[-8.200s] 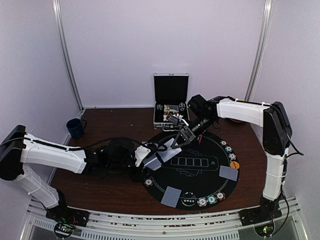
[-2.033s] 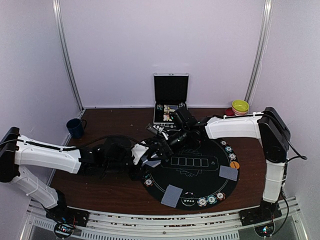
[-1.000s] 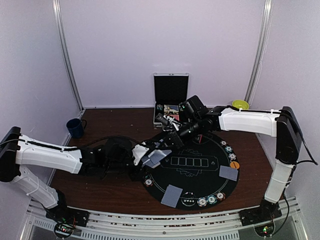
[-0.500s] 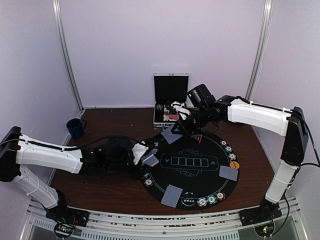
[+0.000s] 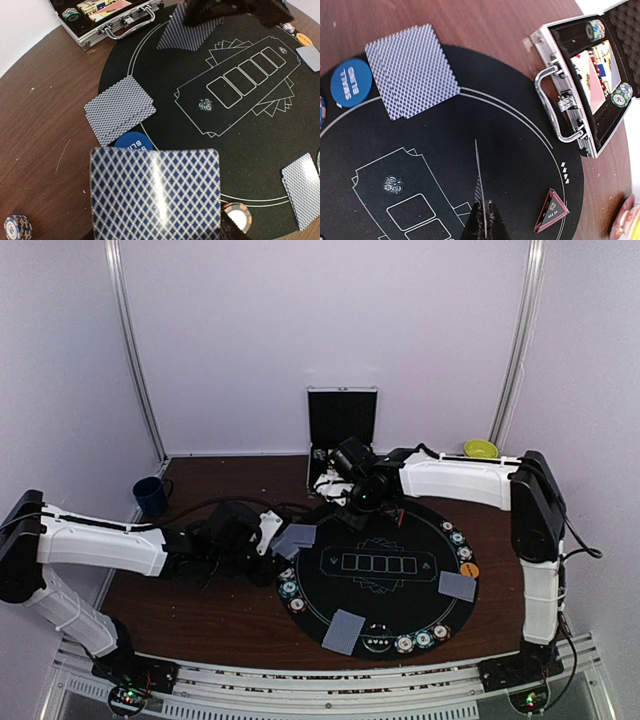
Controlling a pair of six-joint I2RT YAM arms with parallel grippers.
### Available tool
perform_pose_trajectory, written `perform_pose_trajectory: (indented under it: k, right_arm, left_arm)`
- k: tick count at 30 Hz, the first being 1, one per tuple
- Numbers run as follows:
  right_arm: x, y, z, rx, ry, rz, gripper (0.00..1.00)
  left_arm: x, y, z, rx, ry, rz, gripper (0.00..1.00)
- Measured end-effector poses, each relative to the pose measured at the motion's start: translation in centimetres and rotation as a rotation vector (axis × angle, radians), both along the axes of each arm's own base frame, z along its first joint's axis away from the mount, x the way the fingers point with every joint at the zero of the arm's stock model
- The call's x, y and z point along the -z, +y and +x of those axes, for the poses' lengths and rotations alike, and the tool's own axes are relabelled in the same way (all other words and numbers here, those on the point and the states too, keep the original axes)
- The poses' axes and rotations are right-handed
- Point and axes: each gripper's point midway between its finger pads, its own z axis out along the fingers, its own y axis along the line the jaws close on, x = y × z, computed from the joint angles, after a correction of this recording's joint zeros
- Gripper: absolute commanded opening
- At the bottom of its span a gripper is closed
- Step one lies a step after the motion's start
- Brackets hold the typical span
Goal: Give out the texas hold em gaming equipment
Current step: Flop the poker card in the community card area.
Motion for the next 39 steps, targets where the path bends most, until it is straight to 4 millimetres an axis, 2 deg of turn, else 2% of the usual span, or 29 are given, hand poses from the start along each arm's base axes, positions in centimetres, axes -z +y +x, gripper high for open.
perform_pose_trajectory:
  k: [4,12,17,22,29,39]
  right_arm:
    - [1.5,0.7,-0.8,-0.039,-0.035,-0.097,0.0]
    - [2.4,3.2,-3.0,-0.13,-0.071,-0.161,0.0]
    - [4.5,4.2,-4.4,-0.175,-0.05,-0.197,0.0]
    - [5.9,4.9,-5.3,-0.203,-0.014,-0.198,0.03]
    - [6.5,5.8,-6.3,-0.245,0.055,-0.159,0.06]
    - [6.8,5.8,-6.9,-0.259,0.098,-0.148,0.23]
  left_arm:
    - [-0.5,0.3,0.2,-0.02,-0.004,-0.012,0.53]
    - [-1.0,0.4,0.3,-0.03,-0.01,-0.025,0.53]
    - [-1.2,0.4,0.2,-0.029,-0.013,-0.031,0.53]
    - [-0.7,0.8,-0.1,-0.026,0.001,-0.014,0.53]
    - [-0.5,0.9,-0.2,-0.025,0.005,-0.011,0.53]
    - [-0.4,0.7,-0.4,-0.013,0.015,-0.014,0.53]
